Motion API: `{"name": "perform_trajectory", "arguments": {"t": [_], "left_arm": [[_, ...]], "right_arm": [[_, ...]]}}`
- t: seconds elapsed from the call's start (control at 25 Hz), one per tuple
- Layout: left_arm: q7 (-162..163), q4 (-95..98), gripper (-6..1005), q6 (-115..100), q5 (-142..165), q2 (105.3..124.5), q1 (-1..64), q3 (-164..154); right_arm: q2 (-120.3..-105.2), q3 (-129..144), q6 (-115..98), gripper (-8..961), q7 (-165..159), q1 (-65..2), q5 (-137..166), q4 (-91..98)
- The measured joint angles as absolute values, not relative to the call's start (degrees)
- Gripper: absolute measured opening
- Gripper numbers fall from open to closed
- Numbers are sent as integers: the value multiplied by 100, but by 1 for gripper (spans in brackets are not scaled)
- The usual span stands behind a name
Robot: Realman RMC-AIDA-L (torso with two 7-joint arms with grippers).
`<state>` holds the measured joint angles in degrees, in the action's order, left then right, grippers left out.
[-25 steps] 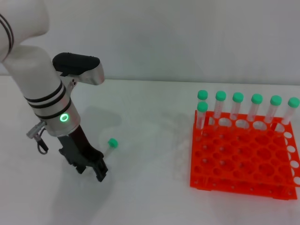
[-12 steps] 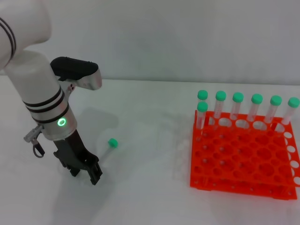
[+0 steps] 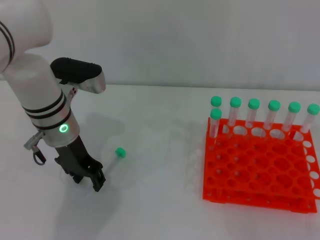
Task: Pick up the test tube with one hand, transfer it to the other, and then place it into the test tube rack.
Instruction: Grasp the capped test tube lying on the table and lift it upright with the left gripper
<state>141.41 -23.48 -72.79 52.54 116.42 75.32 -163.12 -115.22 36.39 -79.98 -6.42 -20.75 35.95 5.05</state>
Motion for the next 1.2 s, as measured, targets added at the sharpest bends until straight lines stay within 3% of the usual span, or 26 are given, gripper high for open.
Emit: {"name": "perform_trajectory", "arguments": {"t": [0.84,1.2], "left_arm": [[14218,-2337,515,-7158,5378,11746,7595,-16312],[14384,-2338,378,-7158,5524,11752,7611,-16312]], "right_arm": [[-11522,3647,-7998,649,-641,-2083,3612,509],[-11522,3647,-7998,649,-642,-2083,3612,495]]}}
